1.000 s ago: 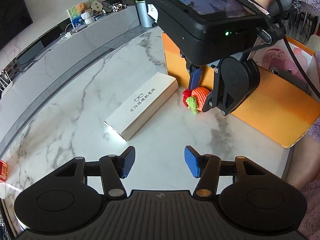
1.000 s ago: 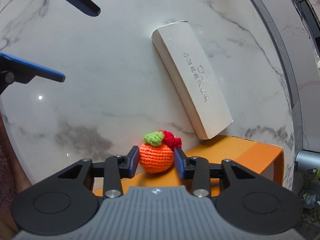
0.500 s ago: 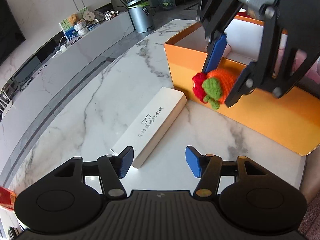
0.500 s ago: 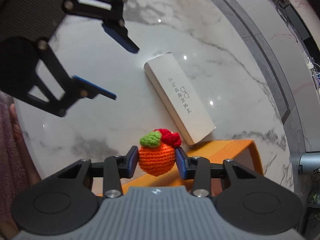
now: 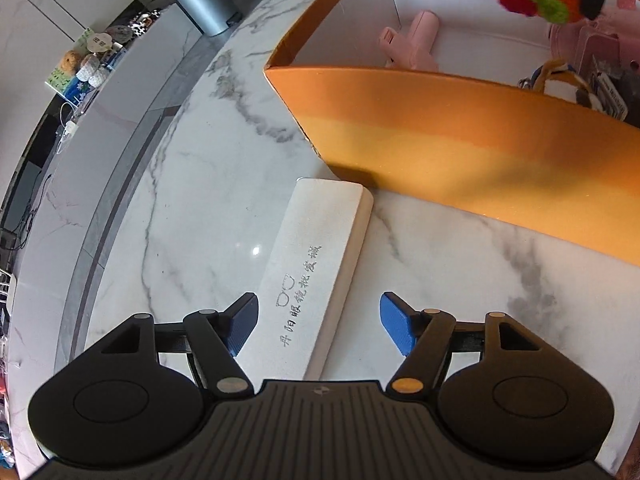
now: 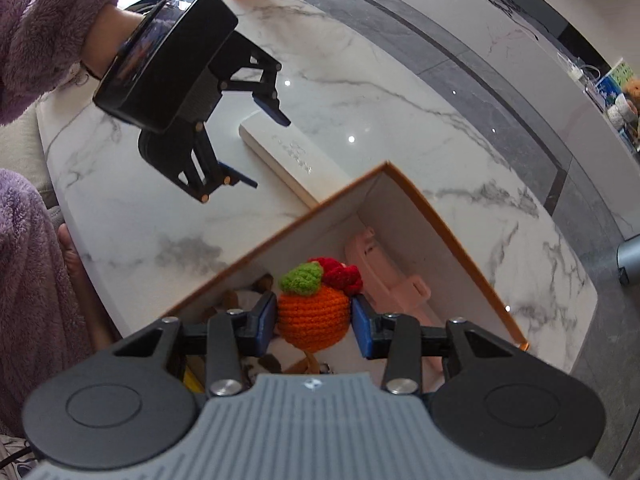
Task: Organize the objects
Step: 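Drop the orange fruit into the box with the right gripper while the left grasps the white glasses box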
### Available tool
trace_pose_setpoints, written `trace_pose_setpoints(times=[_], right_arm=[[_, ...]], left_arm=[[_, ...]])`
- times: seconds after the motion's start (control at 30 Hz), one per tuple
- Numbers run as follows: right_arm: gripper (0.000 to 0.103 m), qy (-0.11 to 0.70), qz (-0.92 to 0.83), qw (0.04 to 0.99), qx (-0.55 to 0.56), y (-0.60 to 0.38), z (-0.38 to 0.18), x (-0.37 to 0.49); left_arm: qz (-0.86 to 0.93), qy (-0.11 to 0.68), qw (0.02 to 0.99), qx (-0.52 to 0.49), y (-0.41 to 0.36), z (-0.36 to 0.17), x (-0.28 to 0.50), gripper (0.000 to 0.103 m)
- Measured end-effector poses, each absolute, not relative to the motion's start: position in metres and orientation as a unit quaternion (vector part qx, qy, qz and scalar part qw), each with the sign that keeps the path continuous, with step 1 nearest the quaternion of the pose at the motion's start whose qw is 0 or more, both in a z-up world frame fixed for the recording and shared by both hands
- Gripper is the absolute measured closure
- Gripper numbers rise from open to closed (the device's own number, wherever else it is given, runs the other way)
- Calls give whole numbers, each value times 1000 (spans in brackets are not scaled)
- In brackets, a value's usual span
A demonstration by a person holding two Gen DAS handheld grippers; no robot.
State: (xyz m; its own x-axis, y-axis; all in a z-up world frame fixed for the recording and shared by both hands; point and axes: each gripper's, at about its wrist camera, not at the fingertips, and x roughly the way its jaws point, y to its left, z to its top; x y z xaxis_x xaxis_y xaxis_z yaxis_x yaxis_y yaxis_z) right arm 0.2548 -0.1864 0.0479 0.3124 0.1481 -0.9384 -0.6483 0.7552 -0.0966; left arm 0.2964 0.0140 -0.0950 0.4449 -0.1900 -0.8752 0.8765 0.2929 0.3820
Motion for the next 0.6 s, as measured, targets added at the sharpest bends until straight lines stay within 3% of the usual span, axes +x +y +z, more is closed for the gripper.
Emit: trace_pose_setpoints(times=[0.3,0.6], right_arm=[[61,558,336,740,-167,-202,8,241],[60,584,375,706,-142,-195,-24,246]], left_arm=[[-379,419,660,495,1,-114,328,23],[-396,447,633,493,-11,-114,349,13]])
